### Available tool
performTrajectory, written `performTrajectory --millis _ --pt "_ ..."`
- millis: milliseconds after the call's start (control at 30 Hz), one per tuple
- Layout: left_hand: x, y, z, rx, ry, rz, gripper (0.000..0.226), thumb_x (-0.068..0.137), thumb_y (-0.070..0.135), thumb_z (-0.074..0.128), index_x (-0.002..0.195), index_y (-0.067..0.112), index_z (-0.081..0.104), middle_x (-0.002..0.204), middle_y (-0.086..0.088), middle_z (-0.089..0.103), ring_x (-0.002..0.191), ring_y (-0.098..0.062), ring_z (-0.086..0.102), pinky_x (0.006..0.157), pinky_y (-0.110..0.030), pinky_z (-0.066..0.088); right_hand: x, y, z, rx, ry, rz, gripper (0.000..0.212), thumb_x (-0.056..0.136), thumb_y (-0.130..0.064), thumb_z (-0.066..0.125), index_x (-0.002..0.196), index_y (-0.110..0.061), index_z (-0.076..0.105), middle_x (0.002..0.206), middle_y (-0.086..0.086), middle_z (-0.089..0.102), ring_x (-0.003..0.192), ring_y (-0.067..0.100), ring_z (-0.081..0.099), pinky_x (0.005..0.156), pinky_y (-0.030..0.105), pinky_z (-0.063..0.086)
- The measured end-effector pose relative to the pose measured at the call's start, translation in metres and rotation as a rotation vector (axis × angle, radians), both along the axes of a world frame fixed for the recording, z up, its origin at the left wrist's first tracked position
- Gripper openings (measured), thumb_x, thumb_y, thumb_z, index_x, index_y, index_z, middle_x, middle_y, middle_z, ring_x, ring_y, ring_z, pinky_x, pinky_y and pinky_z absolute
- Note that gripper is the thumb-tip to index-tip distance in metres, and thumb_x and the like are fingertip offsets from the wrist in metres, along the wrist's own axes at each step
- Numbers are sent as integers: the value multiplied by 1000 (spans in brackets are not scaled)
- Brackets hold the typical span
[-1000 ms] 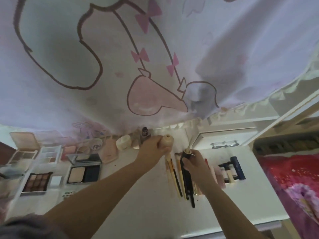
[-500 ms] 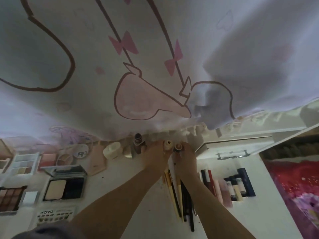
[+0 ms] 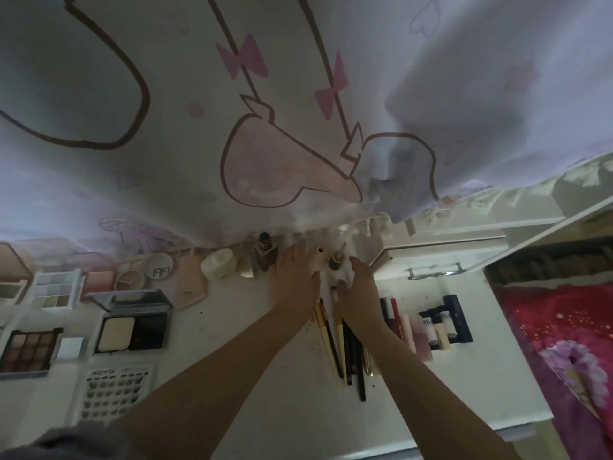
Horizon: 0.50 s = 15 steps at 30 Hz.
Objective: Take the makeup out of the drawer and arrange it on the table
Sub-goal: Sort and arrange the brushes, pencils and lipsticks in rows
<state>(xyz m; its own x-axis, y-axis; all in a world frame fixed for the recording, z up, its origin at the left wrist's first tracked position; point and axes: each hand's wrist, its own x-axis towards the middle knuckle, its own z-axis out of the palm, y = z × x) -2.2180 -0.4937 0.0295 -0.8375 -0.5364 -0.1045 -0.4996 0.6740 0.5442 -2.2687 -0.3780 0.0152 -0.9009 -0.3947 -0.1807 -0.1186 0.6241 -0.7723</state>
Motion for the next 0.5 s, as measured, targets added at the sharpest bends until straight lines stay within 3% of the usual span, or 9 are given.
performTrajectory --millis 100,233,367,500 --pt "50 16 -1 146 108 50 36 93 22 49 128 15 43 117 -3 53 110 -21 49 94 -36 40 24 19 -2 112 153 112 27 95 -13 48 120 -11 56 122 7 52 106 22 55 92 31 48" --pt "75 27 -23 288 -205 41 16 97 28 40 106 17 47 95 -4 61 83 -20 58 71 -32 47 40 26 -15 451 165 347 15 94 -18 48 102 -15 61 107 2 58 90 16 58 83 27 50" --pt "57 37 -34 188 -321 0 23 98 32 33 96 14 47 100 -8 62 88 -25 60 69 -31 42 49 17 -22 549 177 311 14 94 -20 46 94 -17 60 95 0 58 76 14 59 66 28 51" --pt "45 36 -33 63 -356 -19 23 97 25 36 101 9 52 106 -10 62 94 -27 60 70 -32 40 52 13 -23 616 171 277 19 94 -23 44 88 -17 61 87 0 63 71 16 62 64 33 55"
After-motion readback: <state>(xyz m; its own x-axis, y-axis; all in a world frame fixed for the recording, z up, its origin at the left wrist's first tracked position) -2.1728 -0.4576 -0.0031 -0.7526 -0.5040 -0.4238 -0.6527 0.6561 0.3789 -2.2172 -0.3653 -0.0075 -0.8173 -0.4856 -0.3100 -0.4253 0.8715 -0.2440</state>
